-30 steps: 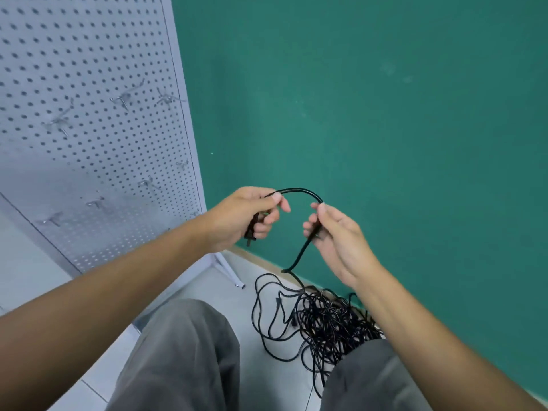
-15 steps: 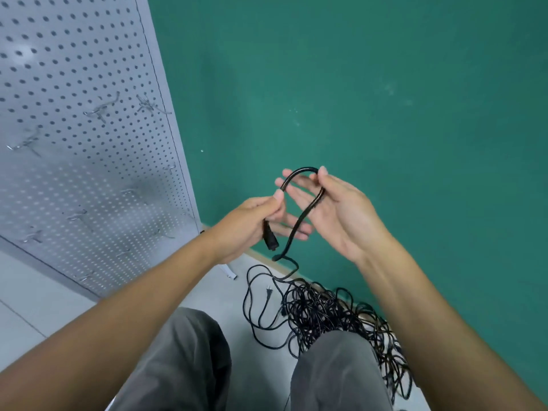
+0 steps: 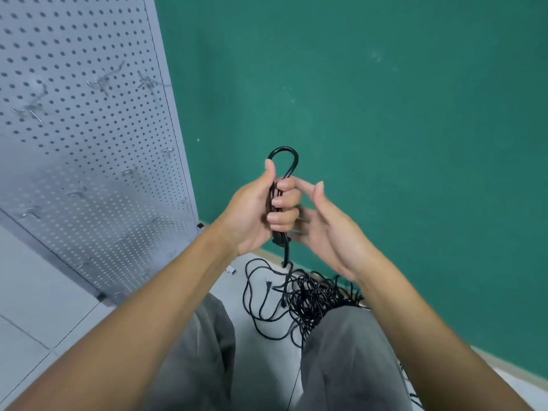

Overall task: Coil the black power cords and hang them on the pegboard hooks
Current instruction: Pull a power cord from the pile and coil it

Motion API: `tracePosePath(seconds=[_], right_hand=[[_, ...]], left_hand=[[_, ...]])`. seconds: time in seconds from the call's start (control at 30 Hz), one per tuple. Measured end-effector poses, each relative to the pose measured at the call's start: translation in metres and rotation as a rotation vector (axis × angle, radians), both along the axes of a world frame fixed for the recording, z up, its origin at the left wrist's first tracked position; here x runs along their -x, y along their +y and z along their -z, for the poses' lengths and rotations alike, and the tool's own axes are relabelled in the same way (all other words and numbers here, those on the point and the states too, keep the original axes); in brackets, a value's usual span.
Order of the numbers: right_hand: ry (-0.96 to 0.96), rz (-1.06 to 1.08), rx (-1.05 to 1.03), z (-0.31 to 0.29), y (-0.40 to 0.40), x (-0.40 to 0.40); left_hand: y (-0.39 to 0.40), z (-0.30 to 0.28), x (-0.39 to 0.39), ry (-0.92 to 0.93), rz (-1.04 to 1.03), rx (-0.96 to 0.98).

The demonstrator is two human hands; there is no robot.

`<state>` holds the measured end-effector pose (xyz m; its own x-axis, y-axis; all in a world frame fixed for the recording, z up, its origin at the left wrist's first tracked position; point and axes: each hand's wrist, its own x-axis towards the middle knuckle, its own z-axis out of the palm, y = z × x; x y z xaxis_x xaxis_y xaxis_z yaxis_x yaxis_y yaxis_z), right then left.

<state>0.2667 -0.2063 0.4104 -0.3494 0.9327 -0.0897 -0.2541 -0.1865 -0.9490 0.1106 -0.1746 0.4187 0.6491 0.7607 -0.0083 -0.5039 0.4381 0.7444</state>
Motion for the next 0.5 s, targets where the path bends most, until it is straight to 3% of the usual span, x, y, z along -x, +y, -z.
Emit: tracePosePath(seconds=[0.13,0.33,0.5], right_hand=[[-0.219,-0.02,-0.003,0.031,-0.022,0.02],[-0.514,-0.008,-0.217,0.027,-0.007,0.027],[-0.725,-0.16,-0.318,0.011,0.033,0.021]], left_hand=[[0.011,-0.012,0.016,-0.041,-0.157,0.041],[0.043,-0.02,0.035,-0.058,-0.325,0.163],[0.073,-0.031,0.047,0.091,-0.339,0.193]])
